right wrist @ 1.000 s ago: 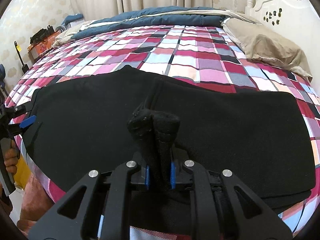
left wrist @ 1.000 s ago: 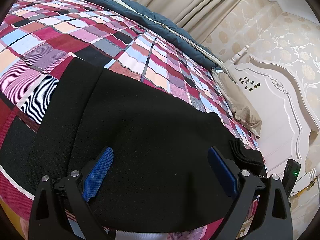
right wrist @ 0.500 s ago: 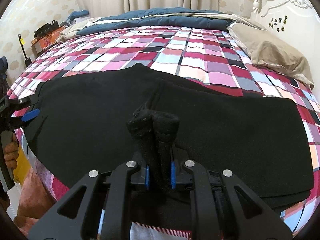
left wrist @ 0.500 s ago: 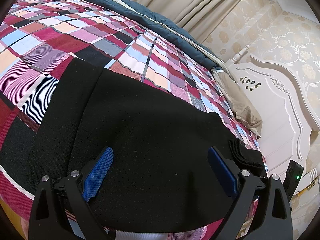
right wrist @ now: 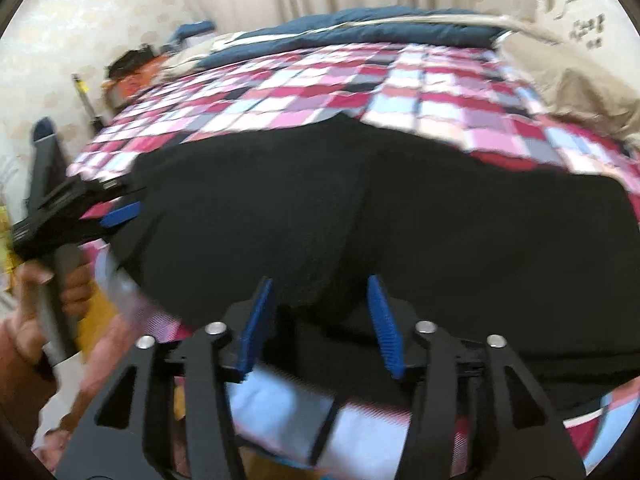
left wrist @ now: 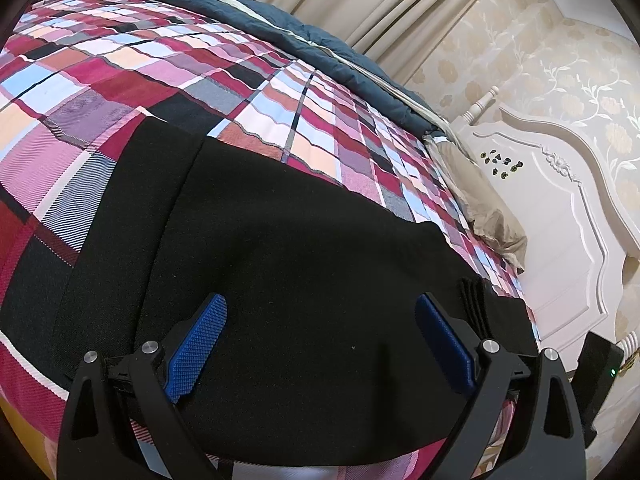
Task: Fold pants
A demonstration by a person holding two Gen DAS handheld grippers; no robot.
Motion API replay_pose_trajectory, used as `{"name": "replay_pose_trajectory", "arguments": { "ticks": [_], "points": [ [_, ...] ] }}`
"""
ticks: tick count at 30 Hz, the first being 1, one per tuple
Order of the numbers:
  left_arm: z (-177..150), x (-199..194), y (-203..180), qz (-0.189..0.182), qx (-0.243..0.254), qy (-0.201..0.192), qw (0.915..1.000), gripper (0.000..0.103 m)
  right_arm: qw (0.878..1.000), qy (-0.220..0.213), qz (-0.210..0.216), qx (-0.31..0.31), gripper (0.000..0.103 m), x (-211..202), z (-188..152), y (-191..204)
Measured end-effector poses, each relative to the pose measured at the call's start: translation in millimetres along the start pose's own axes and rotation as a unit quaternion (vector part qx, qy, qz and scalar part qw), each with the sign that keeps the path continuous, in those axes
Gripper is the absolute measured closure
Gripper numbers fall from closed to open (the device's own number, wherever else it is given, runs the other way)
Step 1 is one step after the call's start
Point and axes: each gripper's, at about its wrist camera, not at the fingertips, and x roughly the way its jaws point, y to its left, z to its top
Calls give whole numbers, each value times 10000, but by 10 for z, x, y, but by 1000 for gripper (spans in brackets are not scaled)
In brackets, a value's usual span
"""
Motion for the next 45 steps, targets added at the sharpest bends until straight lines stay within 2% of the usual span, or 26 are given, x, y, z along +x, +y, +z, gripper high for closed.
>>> {"name": "replay_pose_trajectory", "arguments": {
  "ticks": [3,4,5,7,9,11,12,13,14,15,18,20,21,22,24,27,30,35,39,45],
  "points": [
    [2,3,5,9,27,7,10000,9,9982,-7,558,227,45,-166,-25,-40],
    [8,1,16,13,43,13,10000,9,9946,-72,905,496,44,-277,-15,-143],
    [-6,3,-8,21,57,17,10000,9,9920,-133,1067,662,43,-352,-6,-214],
    [-5,3,-6,27,78,28,10000,9,9839,-405,1335,1119,34,-609,49,-545],
    [-2,7,-6,35,103,34,9999,9,9784,-728,1241,1484,33,-856,104,-952],
    [-3,3,-14,48,127,25,9999,9,9700,-1058,841,2020,30,-1102,137,-1552],
    [-15,2,-22,59,141,12,9999,9,9644,-1127,649,2301,30,-1155,140,-1864],
    [-16,-2,-16,75,163,-8,9998,9,9552,-991,360,2766,30,-1105,132,-2360],
    [-24,6,-28,98,190,-21,9998,9,9499,-891,288,2980,30,-1038,126,-2563],
    [-32,10,-39,118,215,-27,9997,9,9433,-807,318,3205,30,-960,116,-2740],
    [-50,20,-68,185,306,-25,9994,9,9250,-625,843,3653,32,-696,109,-3064],
    [-45,21,-63,188,320,-10,9993,9,9177,-469,1106,3788,40,-536,120,-3140],
    [-40,19,-56,179,307,-3,9994,9,9171,-383,1213,3778,55,-453,129,-3147],
    [-41,22,-62,175,299,1,9994,9,9190,-307,1165,3755,62,-416,123,-3167],
    [-36,27,-59,172,295,14,9994,9,9236,-197,1034,3687,71,-352,103,-3154],
    [-43,34,-71,200,345,16,9992,9,9206,-232,1146,3726,76,-338,60,-3208],
    [-57,34,-92,227,371,6,9991,9,9172,-287,1209,3787,75,-358,48,-3234],
    [-59,35,-82,173,293,22,9994,9,9098,-324,1436,3881,67,-486,-75,-3205],
    [-62,38,-78,173,308,26,9994,9,9066,-379,1616,3879,61,-683,-335,-3097],
    [-62,30,-78,194,332,9,9993,9,9094,-367,1743,3759,62,-911,-701,-2883]
  ]
}}
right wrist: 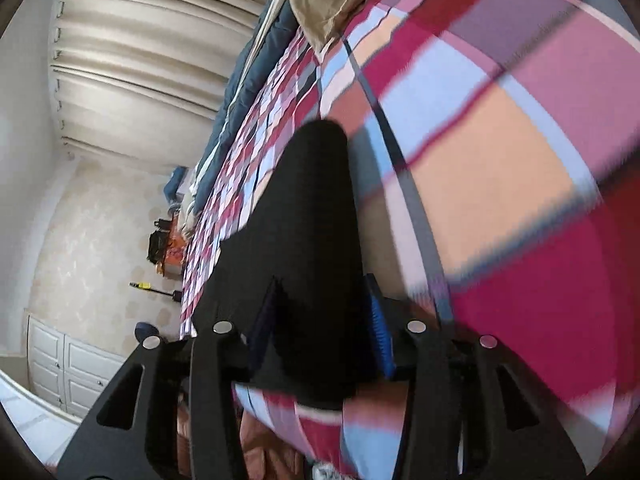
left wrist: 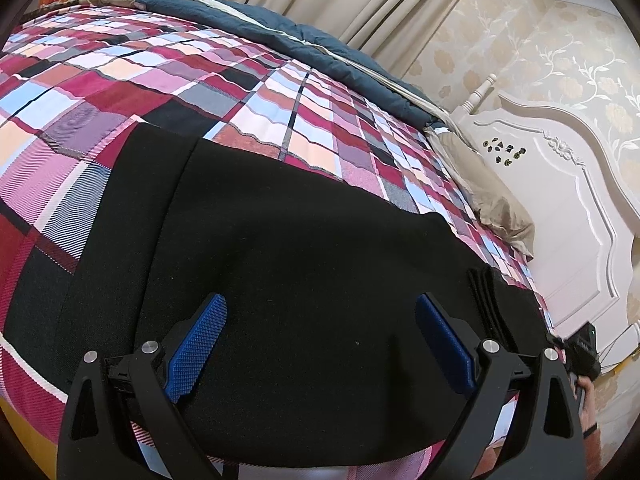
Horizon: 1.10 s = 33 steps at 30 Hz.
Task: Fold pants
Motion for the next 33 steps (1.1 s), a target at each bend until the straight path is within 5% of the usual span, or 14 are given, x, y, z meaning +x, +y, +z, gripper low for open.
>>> {"name": "replay_pose_trajectory", "arguments": {
  "ticks": [3,6,11,15,16,18,21,24,30,33],
  "points": [
    [-1,-1,0,-2,4,-2,10000,9,9992,-47,-318,-247,75,4,-50,16],
    [-2,-6,-1,-1,20,-5,10000,9,9994,-89,-270,-182,77,15,-37,-14],
    [10,-7,6,-29,-10,3,10000,9,9980,-262,-544,-167,68,-87,-3,72],
    [12,-8,5,-22,8,-3,10000,9,9801,-1106,-1607,-377,58,-297,-6,384],
    [15,-6,8,-18,14,-2,10000,9,9785,-1236,-1587,-454,55,-299,-18,494],
    [16,-8,4,-12,31,-2,10000,9,9840,-1292,-1078,-578,49,-224,-51,725],
    [20,-9,10,-39,-3,-1,10000,9,9958,-687,22,-612,44,187,-127,1017],
    [20,-11,7,-50,-21,3,10000,9,9950,56,802,-585,44,729,-309,1233],
    [27,-9,20,-95,-41,15,9999,9,9861,1077,1019,-751,43,1555,-687,1499],
    [22,-8,29,-123,-24,13,9999,9,9851,1196,813,-936,44,1707,-771,1527]
  ]
}}
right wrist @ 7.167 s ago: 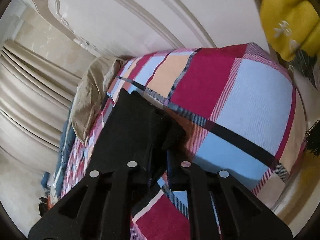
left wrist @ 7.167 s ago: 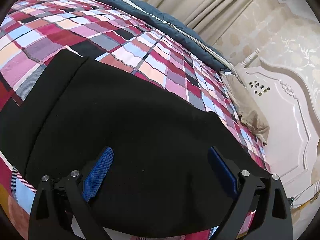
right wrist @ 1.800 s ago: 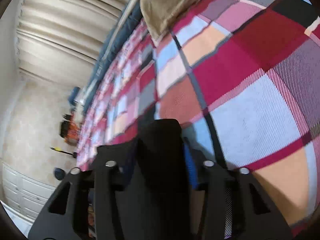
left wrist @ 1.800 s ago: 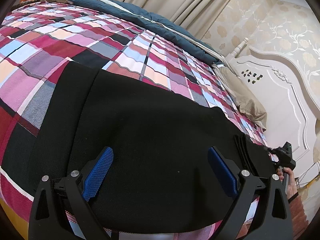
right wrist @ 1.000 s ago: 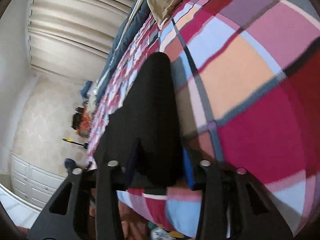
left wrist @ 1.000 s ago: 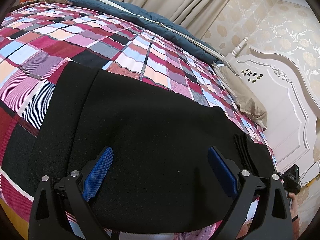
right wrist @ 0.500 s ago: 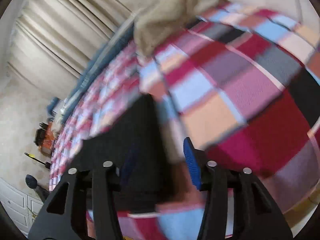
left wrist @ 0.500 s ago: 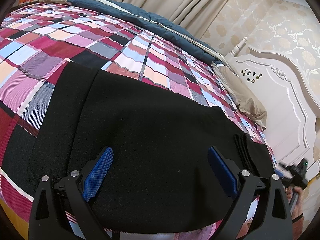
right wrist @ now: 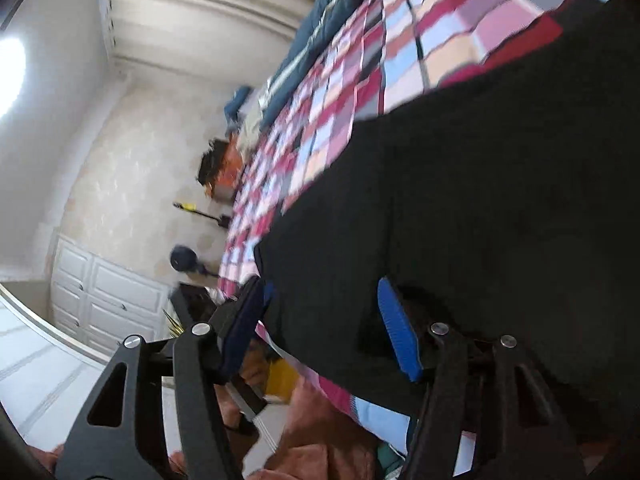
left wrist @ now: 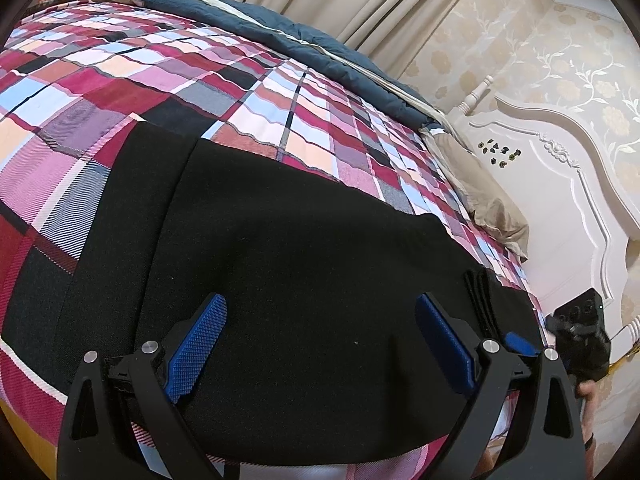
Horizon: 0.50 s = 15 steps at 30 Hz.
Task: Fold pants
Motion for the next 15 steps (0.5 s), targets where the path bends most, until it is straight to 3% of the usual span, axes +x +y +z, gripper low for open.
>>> {"name": "replay_pose_trajectory", "arguments": {
  "ticks": [6,10,15],
  "points": [
    [-6,-24,-4,-30,91,-3,10000,9,9996,167,-193,-125,44,72,-20,41],
    [59,-183,78,-326,-282,51,9991,9,9994,152,-234,-197,43,125,-68,54],
    [186,-578,489,-709,-925,-121,9931,9,9995,97,-194,-233,42,88,-74,18]
  ]
}}
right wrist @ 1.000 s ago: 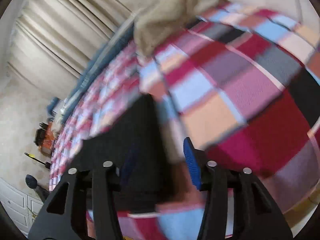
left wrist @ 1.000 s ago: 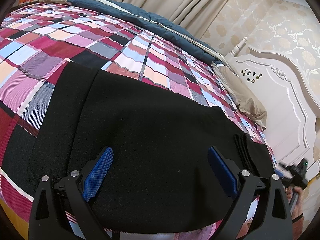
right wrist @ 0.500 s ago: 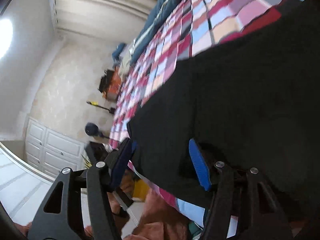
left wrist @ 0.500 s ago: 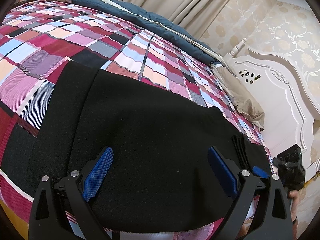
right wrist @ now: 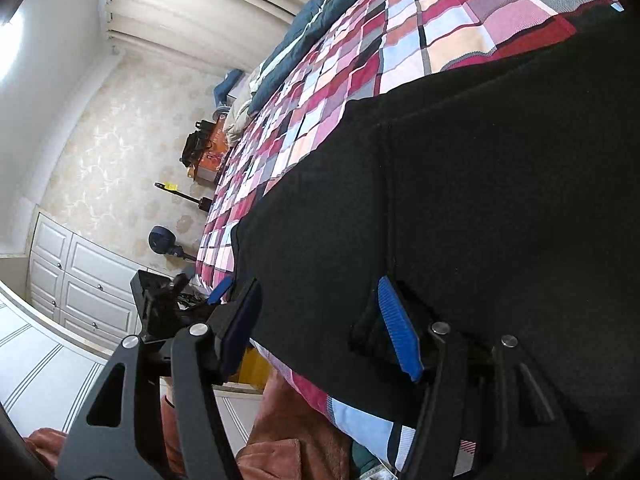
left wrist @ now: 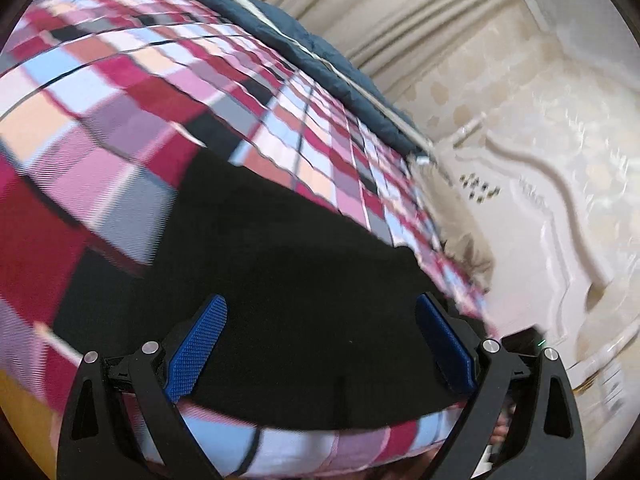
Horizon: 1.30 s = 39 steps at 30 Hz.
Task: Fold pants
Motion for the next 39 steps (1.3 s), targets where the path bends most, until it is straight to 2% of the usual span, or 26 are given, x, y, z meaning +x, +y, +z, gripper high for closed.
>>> {"name": "replay_pose_trajectory", "arguments": {
  "ticks": [4,7,9,13,17,18,19,20,22,23,25,27,30,34,39],
  "points": [
    [139,-213,432,-236,-741,-68,9969,9,10000,-33,-7,-74,35,1,-12,33],
    [203,-106,670,-612,-1040,317,9922,9,9999,-56,-46,-122,30,24,-11,69],
    [228,10,688,-697,-957,546,9915,9,9999,-62,-53,-144,28,30,-13,87],
    [322,210,514,-614,-356,823,9941,9,9998,-84,-79,-168,25,46,-16,108],
    [372,420,416,-973,-401,951,9899,9,9997,-111,-102,-205,22,51,-25,126],
    [375,449,405,-1078,-460,970,9884,15,9996,-116,-109,-215,22,52,-25,131],
    [366,504,410,-1207,-619,1037,9853,33,9996,-122,-110,-217,21,56,-19,131],
    [380,553,475,-1244,-807,1137,9824,41,9996,-128,-111,-227,21,57,-20,134],
    [346,653,577,-1071,-1115,1322,9791,80,9995,-143,-118,-247,19,61,-22,146],
    [319,692,617,-925,-1145,1386,9794,83,9995,-149,-124,-264,19,64,-25,150],
    [310,662,631,-998,-1197,1338,9787,84,9994,-157,-130,-286,18,61,-23,152],
    [311,634,580,-906,-1149,1316,9804,85,9993,-184,-139,-310,17,61,-26,161],
    [350,556,366,-646,-731,1224,9877,86,9991,-252,-155,-295,17,48,-20,171],
    [455,437,-5,-787,-323,1054,9908,87,9991,-373,-186,-127,17,-25,-39,177],
    [542,366,-687,-1011,351,1013,9891,88,9987,-478,-146,22,16,-167,-141,166]
  ]
}}
